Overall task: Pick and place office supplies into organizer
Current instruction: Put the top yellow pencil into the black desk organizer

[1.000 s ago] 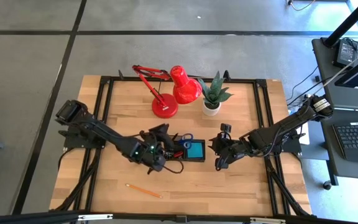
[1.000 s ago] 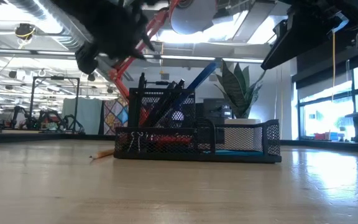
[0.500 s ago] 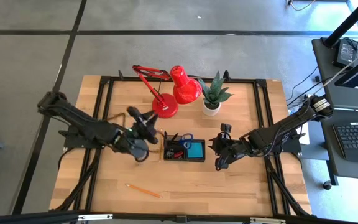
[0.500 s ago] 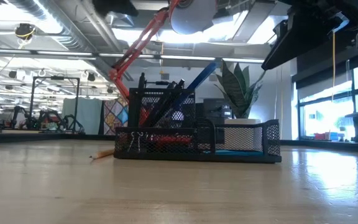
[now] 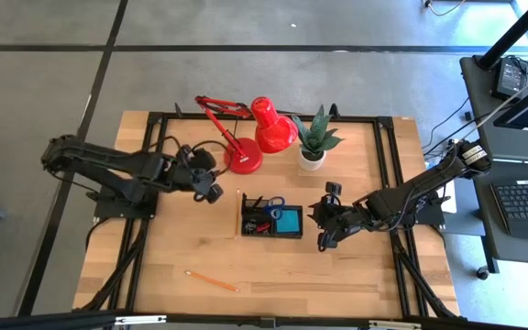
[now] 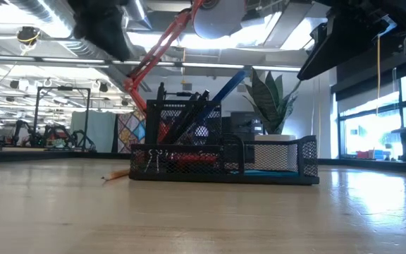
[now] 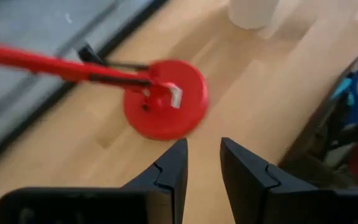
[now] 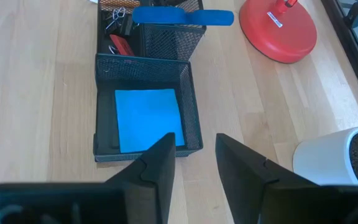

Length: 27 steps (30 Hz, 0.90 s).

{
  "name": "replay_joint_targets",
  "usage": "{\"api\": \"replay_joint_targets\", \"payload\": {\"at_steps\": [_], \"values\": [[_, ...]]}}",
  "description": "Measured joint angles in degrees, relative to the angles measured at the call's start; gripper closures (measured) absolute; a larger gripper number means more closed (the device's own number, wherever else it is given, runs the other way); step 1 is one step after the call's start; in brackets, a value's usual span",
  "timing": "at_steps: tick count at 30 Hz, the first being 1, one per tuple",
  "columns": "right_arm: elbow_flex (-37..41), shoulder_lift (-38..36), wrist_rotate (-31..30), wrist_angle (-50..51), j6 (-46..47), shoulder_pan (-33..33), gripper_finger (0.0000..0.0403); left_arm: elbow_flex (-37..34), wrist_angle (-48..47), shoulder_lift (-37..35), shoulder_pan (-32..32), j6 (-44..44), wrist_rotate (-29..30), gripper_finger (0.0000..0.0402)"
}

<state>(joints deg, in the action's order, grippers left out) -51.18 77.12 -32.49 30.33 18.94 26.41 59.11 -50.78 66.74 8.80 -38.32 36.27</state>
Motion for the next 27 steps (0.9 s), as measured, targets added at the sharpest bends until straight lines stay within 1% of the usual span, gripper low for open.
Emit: {"api": "replay_joint_targets", "payload": {"at_steps": [2,5,7,13,17,21,24,27], "values": [[0.0,0.0,-0.01,0.0,0.0,0.02,0.0283,0.0,1.31,1.33,-1.57,-4.48,-1.42,0.0313],[0.0,0.0,0.0,0.0,0.0,0.0,0.0283,0.0,2.3,3.8,-3.15,-9.15,-1.57,0.0314],[0.0,0.0,0.0,0.02,0.0,0.02,0.0283,0.0,2.61,5.69,-3.89,-10.64,-2.33,0.0313],[0.0,0.0,0.02,1.24,0.02,0.02,0.0283,0.0,2.67,11.03,-4.16,-15.32,-7.95,0.0318],[0.0,0.0,0.04,0.97,1.64,0.0,0.0283,0.0,3.23,14.03,-4.38,-18.21,-8.38,0.0323],[0.0,0.0,0.07,0.2,4.96,0.02,0.0283,0.0,3.65,15.1,-6.84,-23.86,-10.82,0.033],[0.0,0.0,0.22,0.27,5.29,0.01,0.0283,0.0,4.33,15.04,-8.41,-29.18,-11.06,0.0333],[0.0,0.0,0.22,0.43,4.66,0.02,0.0283,0.0,6.36,15.06,-9.38,-33.32,-12.78,0.0333]]}}
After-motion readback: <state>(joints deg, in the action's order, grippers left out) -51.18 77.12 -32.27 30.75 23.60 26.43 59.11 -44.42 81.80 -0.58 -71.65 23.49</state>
